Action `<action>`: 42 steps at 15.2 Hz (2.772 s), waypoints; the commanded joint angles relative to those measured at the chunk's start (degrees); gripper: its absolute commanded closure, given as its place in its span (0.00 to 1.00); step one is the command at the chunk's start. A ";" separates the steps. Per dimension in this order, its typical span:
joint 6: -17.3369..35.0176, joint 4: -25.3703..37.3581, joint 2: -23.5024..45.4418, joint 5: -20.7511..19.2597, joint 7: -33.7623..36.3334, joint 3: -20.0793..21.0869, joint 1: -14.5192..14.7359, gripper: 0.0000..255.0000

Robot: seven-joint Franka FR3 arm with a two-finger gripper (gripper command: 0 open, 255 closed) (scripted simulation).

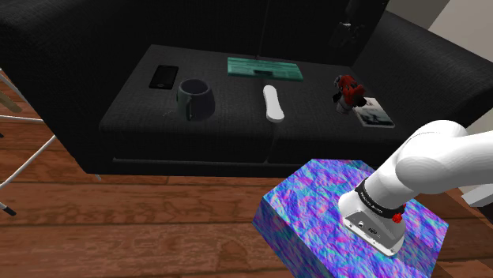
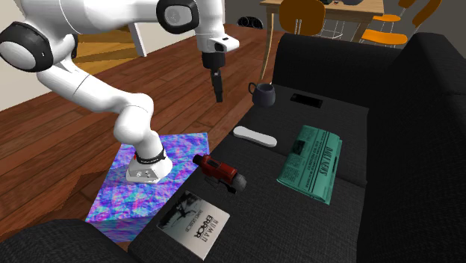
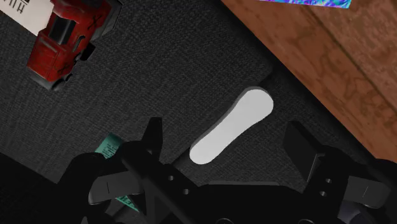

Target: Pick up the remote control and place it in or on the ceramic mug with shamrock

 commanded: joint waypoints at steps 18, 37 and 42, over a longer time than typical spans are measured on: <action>31.21 -2.26 29.86 5.84 29.11 6.00 -4.85 0.00; 41.99 -2.09 40.80 5.44 34.38 6.43 -5.56 0.00; 42.00 -2.09 40.81 5.44 34.38 6.43 -5.56 1.00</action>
